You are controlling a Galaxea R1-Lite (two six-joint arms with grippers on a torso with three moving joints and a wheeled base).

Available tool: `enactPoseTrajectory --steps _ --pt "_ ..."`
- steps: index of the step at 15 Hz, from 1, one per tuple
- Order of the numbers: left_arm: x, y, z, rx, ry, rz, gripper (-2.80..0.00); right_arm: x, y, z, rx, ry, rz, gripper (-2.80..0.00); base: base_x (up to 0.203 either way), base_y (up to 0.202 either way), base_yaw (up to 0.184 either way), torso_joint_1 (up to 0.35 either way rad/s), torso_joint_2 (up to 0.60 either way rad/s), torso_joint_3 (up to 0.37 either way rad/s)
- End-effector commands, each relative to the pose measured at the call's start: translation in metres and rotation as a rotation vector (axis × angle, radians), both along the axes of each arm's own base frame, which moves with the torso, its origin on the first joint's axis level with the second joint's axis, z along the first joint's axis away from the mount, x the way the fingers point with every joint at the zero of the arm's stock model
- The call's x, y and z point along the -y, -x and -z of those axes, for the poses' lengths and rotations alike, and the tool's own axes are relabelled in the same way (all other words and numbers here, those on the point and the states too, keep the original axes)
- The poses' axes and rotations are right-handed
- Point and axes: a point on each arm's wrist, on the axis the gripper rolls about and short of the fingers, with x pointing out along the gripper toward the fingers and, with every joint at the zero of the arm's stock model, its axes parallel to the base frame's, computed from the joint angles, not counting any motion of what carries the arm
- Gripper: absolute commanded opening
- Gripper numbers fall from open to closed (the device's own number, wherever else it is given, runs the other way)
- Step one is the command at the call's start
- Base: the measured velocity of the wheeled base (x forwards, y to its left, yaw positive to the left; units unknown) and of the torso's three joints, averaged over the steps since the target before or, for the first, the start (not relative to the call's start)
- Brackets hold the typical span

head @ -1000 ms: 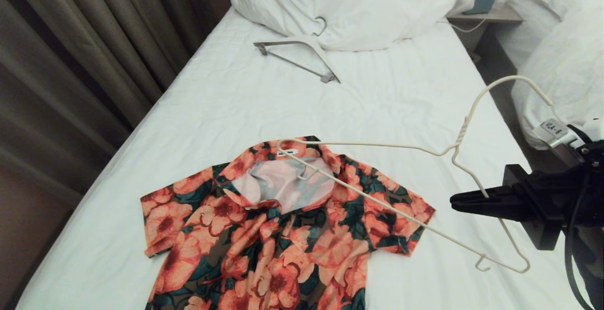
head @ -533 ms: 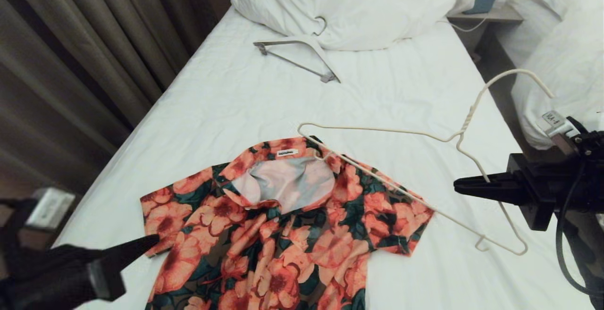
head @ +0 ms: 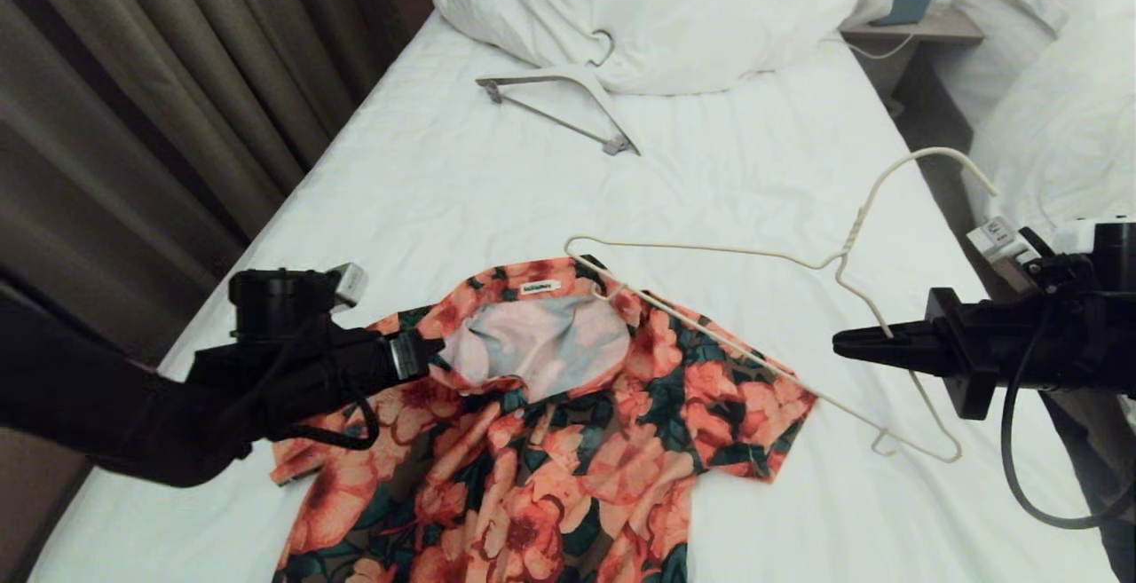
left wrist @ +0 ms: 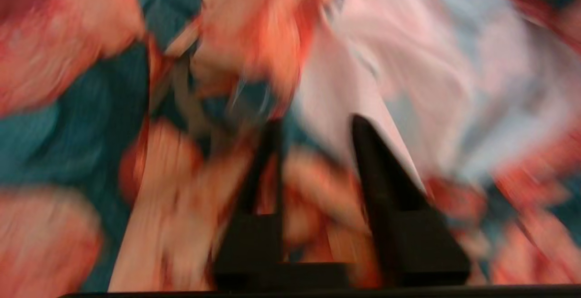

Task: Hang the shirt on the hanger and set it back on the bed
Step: Lift the shirt and hanger

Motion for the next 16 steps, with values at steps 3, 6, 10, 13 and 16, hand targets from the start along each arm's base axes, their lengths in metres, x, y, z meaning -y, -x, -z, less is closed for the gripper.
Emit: enactPoseTrajectory --steps 3,6,10,13,16 --pt "0.000 -0.022 0.013 -0.056 -0.044 -0.071 0.00 0.000 -0.002 0.003 -0.003 -0.002 -0.008 -2.80 0.000 0.000 0.000 0.000 0.00 0.000" --pt "-0.003 -0.006 -0.011 -0.016 -0.040 -0.083 0.00 0.000 -0.004 0.005 -0.009 -0.002 -0.006 -2.80 0.000 0.000 0.000 0.000 0.00 0.000" --pt "-0.004 0.018 -0.028 -0.060 -0.041 -0.072 0.00 -0.002 -0.008 0.010 -0.011 -0.002 -0.012 -2.80 0.000 0.000 0.000 0.000 0.00 0.000" --pt "-0.009 0.003 -0.003 -0.128 -0.047 -0.095 0.00 -0.002 -0.007 0.008 -0.004 -0.002 -0.014 -2.80 0.000 0.000 0.000 0.000 0.00 0.000" --pt "-0.010 -0.023 0.016 -0.070 -0.036 -0.116 0.00 -0.002 -0.007 0.008 -0.003 -0.001 -0.013 -2.80 0.000 0.000 0.000 0.000 0.00 0.000"
